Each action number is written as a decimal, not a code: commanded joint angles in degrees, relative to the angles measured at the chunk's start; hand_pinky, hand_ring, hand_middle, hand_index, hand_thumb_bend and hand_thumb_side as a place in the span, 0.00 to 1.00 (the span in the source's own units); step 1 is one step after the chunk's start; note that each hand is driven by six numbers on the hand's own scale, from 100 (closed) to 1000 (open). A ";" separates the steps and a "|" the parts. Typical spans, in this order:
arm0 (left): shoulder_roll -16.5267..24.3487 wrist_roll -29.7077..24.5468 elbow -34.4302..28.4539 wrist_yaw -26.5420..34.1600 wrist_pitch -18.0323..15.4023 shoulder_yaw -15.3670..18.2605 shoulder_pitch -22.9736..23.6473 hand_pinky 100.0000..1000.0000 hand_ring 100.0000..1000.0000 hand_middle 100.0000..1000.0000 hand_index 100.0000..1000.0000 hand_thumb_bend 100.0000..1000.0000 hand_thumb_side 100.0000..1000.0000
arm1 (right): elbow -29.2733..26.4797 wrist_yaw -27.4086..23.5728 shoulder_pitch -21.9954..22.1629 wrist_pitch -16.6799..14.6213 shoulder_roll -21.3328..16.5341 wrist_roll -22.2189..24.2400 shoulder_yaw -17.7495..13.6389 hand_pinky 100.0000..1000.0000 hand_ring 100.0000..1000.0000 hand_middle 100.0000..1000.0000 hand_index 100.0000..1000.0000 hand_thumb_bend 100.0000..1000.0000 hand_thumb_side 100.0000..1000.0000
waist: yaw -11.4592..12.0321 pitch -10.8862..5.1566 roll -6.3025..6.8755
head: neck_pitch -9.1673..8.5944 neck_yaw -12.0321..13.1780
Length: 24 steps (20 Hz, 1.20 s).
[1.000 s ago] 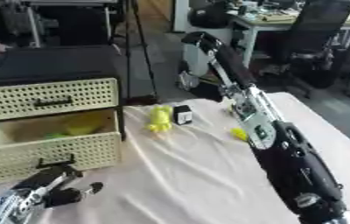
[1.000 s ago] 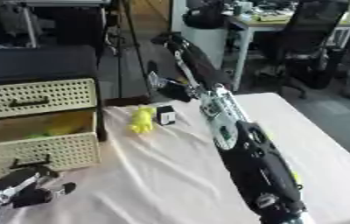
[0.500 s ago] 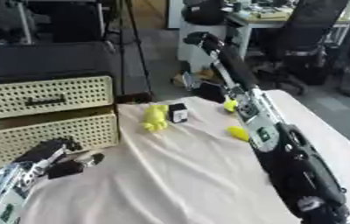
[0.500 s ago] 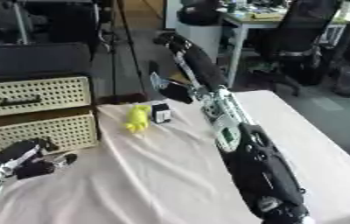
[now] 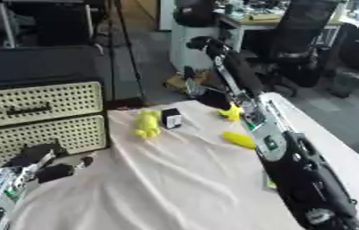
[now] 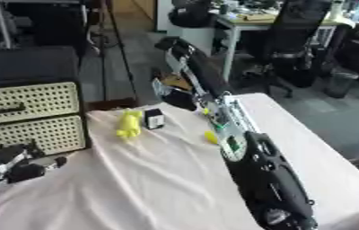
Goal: Pick up objects from table and place into drawer.
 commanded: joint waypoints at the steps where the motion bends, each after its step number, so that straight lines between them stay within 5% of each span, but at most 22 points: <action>1: 1.85 3.03 0.57 -0.84 0.76 1.78 -1.93 0.63 0.72 0.78 0.83 0.56 1.00 | -1.49 -0.30 -1.38 -0.19 -0.65 0.07 -0.13 0.84 0.83 0.82 0.85 0.00 0.41 | -0.31 -0.54 0.16 | -0.80 0.22; 6: 3.37 9.55 -3.02 1.28 1.67 2.54 -1.43 0.58 0.65 0.74 0.79 0.55 1.00 | -1.68 -0.33 -0.93 -0.25 -0.88 0.09 -0.36 0.84 0.83 0.82 0.85 0.00 0.46 | -0.15 -0.55 0.27 | -0.80 0.10; 10: 8.18 10.42 -16.23 7.64 -0.02 1.80 3.13 0.53 0.57 0.66 0.75 0.54 1.00 | -2.23 -0.52 0.40 0.07 -2.38 -0.16 -0.91 0.84 0.83 0.82 0.85 0.00 0.47 | 1.00 -0.88 0.92 | -0.71 -0.68; 17: 19.11 3.99 -50.43 23.91 -0.16 5.69 22.30 0.47 0.52 0.62 0.72 0.53 1.00 | -4.40 -2.01 4.78 1.22 -6.12 -0.73 -2.44 0.83 0.83 0.82 0.85 0.00 0.48 | 4.32 -2.29 2.22 | 0.67 -1.92; 24: 18.69 3.82 -61.99 31.82 0.47 13.64 37.81 0.44 0.48 0.61 0.70 0.50 1.00 | -7.97 -5.73 9.19 1.66 -8.84 -0.40 -3.47 0.82 0.83 0.82 0.86 0.00 0.48 | 6.64 -3.15 2.28 | 1.45 -2.56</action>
